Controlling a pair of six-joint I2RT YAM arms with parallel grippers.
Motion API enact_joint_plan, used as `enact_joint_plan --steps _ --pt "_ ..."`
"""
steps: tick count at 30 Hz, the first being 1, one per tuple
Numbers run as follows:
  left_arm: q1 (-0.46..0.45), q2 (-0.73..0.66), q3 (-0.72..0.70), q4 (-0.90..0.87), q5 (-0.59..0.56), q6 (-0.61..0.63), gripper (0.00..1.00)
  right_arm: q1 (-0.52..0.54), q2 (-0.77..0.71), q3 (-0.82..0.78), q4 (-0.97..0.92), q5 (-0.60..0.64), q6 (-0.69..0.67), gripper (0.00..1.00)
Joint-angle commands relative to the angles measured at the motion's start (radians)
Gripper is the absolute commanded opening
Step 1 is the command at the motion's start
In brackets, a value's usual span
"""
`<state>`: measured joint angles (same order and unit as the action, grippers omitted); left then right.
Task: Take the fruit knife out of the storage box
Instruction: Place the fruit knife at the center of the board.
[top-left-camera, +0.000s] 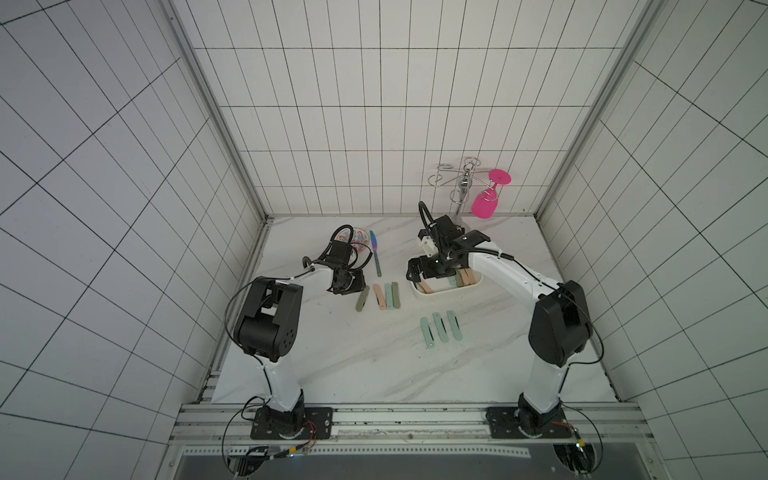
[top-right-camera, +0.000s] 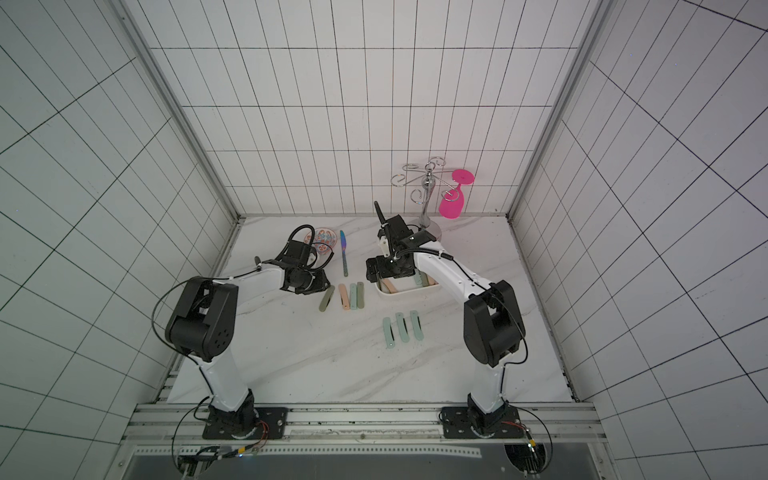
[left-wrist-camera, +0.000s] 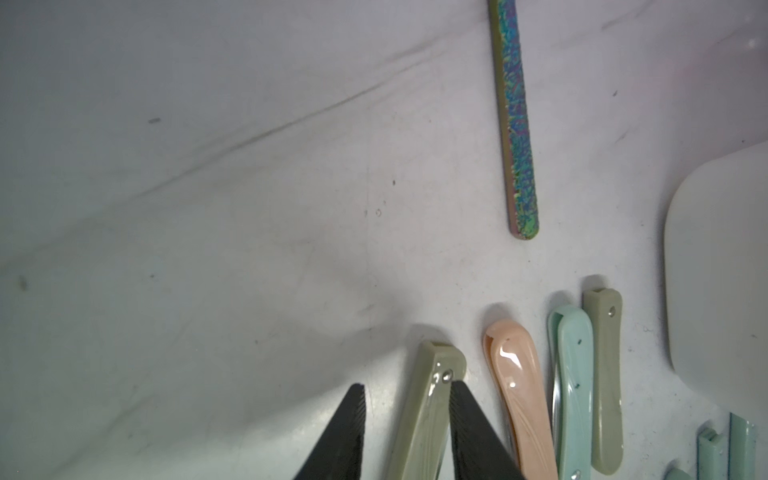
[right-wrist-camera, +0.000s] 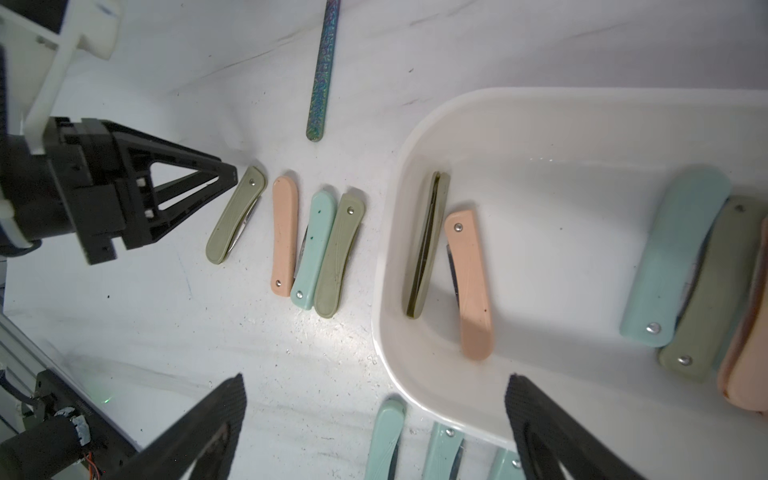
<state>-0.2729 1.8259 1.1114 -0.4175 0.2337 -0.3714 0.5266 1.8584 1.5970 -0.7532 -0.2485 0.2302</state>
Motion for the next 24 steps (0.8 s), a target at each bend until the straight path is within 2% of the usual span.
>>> enact_joint_plan --steps 1,4,8,16,24 --pt "0.0 -0.047 -0.024 0.003 -0.036 -0.021 0.28 -0.027 0.023 0.065 -0.038 0.032 -0.013 0.98" --pt "0.001 -0.054 -0.05 -0.012 -0.076 -0.047 0.1 -0.046 0.051 0.102 -0.054 0.034 -0.009 0.98" --pt "0.0 -0.063 -0.102 -0.02 -0.099 -0.073 0.02 -0.061 0.076 0.134 -0.058 0.04 -0.012 0.98" --pt "-0.003 -0.052 -0.14 0.001 -0.108 -0.08 0.01 -0.092 0.136 0.183 -0.077 0.054 -0.019 0.98" --pt "-0.077 -0.059 -0.155 0.017 -0.078 -0.091 0.01 -0.126 0.222 0.223 -0.107 0.128 -0.027 0.98"
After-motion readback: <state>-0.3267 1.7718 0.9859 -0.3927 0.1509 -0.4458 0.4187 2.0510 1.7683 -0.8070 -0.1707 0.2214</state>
